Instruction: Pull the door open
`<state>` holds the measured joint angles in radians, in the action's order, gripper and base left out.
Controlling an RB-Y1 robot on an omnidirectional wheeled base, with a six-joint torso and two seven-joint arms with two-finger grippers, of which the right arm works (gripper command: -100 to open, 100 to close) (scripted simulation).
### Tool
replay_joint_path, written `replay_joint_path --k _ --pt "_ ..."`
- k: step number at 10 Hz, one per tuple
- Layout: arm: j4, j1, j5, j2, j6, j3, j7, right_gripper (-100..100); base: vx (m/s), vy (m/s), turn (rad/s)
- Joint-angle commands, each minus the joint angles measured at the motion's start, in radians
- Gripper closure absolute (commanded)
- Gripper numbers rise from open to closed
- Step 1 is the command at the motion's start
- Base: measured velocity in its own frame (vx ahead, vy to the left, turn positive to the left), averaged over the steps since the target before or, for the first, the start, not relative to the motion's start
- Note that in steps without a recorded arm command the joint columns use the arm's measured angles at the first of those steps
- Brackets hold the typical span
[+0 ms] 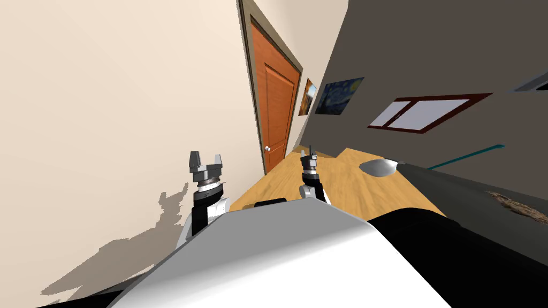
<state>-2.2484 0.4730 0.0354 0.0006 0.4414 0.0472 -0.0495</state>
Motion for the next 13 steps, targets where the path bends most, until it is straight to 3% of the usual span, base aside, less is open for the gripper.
replay_joint_path --k 1,13 --pt "0.033 -0.001 -0.019 -0.009 0.014 0.001 -0.034 -100 0.12 -0.089 0.109" --pt "0.245 -0.01 -0.141 -0.044 0.103 0.008 -0.254 -100 0.11 0.002 0.055"
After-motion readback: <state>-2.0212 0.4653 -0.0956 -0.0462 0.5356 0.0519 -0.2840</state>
